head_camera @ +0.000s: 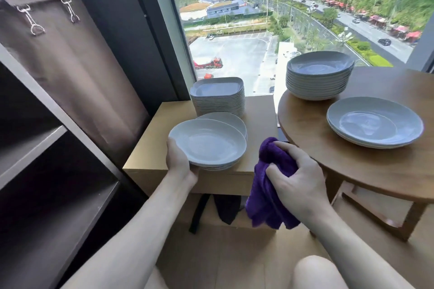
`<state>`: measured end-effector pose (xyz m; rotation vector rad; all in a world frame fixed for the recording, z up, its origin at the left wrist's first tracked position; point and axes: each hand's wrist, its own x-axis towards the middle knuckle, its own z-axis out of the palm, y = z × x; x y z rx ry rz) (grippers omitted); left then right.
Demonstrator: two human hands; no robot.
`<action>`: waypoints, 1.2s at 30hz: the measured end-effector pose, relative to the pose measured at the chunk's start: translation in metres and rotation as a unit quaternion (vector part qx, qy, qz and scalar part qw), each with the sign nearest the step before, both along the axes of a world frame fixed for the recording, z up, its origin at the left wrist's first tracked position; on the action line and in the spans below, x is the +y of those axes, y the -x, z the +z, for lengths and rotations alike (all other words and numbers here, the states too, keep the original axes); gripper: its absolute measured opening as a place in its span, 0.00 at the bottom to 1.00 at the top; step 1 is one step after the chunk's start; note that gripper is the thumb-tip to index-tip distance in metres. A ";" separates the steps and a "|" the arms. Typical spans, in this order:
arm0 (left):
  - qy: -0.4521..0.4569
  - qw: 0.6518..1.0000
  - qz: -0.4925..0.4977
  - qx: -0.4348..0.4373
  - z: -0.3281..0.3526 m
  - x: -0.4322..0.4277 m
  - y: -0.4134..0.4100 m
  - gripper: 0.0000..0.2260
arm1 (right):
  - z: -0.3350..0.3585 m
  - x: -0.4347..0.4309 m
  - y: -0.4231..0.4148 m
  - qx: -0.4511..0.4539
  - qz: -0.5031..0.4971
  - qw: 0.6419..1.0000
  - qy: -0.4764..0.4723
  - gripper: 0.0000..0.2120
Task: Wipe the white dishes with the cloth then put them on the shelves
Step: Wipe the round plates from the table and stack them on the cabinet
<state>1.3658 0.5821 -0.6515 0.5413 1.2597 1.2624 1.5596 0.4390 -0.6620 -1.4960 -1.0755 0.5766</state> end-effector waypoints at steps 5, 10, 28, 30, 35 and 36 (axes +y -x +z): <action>0.016 1.000 0.012 0.002 -0.003 0.029 -0.016 0.20 | 0.004 -0.004 0.003 -0.027 0.024 0.999 -0.019 0.18; 0.024 0.999 -0.012 0.037 -0.010 0.048 -0.020 0.15 | 0.007 -0.002 -0.002 -0.032 0.015 0.999 -0.023 0.19; -0.015 0.940 -0.026 0.340 -0.052 0.066 0.001 0.27 | -0.002 0.004 -0.012 -0.102 0.008 0.995 0.012 0.20; -0.014 0.938 -0.035 0.344 -0.056 0.066 -0.002 0.29 | -0.002 0.003 -0.013 -0.106 0.008 0.994 0.016 0.20; 0.005 0.923 -0.060 0.381 -0.060 0.067 -0.004 0.31 | -0.003 0.003 -0.016 -0.119 0.012 0.992 0.029 0.21; 0.016 0.912 -0.071 0.403 -0.058 0.066 -0.003 0.33 | -0.003 0.004 -0.017 -0.120 0.013 0.992 0.033 0.22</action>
